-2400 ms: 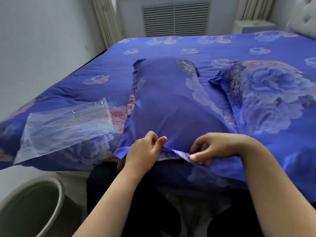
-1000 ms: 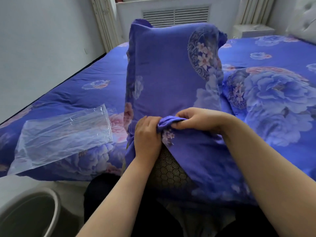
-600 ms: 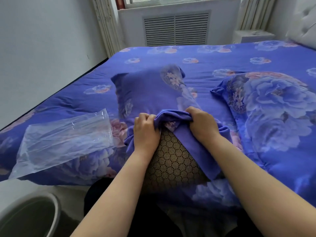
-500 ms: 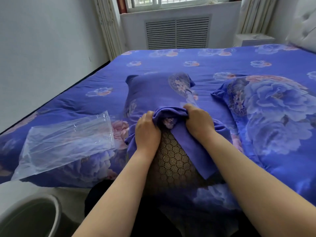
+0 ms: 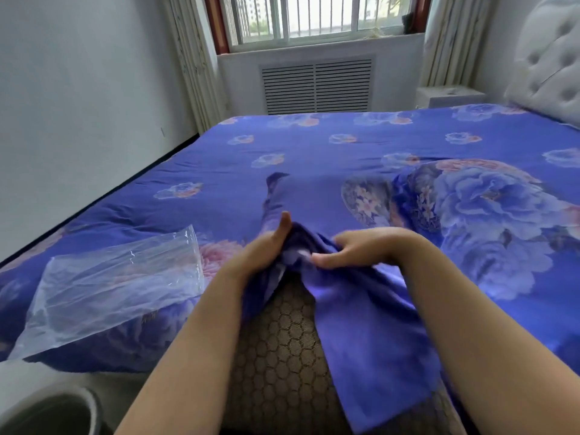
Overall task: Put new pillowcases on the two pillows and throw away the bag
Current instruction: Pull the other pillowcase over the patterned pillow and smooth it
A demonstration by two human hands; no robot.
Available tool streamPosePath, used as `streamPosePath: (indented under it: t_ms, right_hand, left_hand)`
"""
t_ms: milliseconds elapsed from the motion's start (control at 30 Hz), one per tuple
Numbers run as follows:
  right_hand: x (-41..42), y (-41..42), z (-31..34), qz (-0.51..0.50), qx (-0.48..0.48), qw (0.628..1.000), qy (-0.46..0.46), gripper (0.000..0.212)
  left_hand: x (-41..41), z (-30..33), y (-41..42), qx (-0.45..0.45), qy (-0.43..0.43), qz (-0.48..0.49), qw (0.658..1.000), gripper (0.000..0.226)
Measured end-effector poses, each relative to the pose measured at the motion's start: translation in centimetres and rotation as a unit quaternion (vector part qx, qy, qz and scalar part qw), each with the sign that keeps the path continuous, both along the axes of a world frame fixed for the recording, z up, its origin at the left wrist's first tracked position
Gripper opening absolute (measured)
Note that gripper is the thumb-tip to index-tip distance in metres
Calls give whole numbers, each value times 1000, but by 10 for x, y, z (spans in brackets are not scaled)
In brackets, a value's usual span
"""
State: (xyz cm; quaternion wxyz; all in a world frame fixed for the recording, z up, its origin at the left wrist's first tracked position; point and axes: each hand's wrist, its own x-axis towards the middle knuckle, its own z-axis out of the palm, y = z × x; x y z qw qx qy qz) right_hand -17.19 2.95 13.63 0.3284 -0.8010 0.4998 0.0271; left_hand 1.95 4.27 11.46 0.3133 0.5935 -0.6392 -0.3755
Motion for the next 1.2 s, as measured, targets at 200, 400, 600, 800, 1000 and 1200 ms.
streamPosePath:
  t_ms: [200, 400, 600, 800, 1000, 1200]
  right_hand:
    - [-12, -24, -21, -168, -150, 973, -52, 72]
    - [-17, -43, -45, -132, -151, 978, 60, 73]
    - [-5, -56, -57, -141, -236, 956, 102, 27]
    - [-1, -58, -53, -165, -269, 948, 45, 30]
    - [4, -57, -61, -192, -222, 956, 28, 58]
    - [17, -33, -92, -259, -464, 847, -22, 3]
  left_hand:
    - [18, -19, -13, 70, -38, -87, 993, 34]
    - [7, -16, -57, -58, -313, -59, 946, 52]
    - [-4, -35, -78, -115, -353, -52, 927, 19]
    - [-12, -28, -81, -175, -316, 37, 932, 17]
    - [-28, -37, -81, -211, -182, 98, 956, 10]
    - [-42, -70, -58, -291, -177, 138, 930, 29]
